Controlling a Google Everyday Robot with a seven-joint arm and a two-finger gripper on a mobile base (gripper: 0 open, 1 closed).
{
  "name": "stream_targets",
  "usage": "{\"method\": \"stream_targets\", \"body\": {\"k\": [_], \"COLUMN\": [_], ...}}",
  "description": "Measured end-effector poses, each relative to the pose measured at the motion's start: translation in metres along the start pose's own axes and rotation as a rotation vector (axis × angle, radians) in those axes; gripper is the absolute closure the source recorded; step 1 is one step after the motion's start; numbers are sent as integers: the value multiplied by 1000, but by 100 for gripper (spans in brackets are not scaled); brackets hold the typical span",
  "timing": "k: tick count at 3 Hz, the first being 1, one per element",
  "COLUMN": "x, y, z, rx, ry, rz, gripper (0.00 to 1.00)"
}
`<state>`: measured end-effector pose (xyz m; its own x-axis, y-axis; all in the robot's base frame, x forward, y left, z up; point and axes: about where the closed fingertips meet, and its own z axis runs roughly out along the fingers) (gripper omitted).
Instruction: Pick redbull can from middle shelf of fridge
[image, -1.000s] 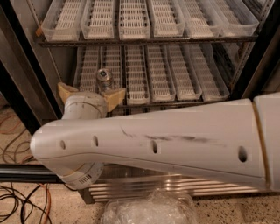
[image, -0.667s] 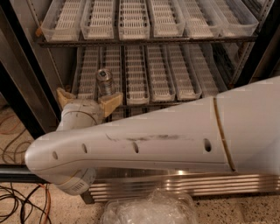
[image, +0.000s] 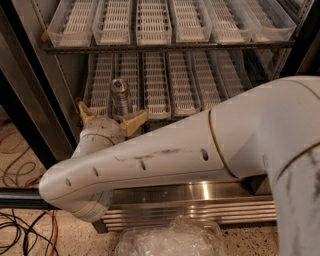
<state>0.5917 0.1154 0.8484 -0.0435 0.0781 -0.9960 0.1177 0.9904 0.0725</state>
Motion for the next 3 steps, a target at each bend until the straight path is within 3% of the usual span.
{"method": "stream_targets", "body": {"k": [1, 3], "x": [3, 16], "y": [-11, -10], "z": [12, 39], "rx": [47, 68], "ry": [-39, -79], "rz": [-14, -33], "gripper": [0, 0]}}
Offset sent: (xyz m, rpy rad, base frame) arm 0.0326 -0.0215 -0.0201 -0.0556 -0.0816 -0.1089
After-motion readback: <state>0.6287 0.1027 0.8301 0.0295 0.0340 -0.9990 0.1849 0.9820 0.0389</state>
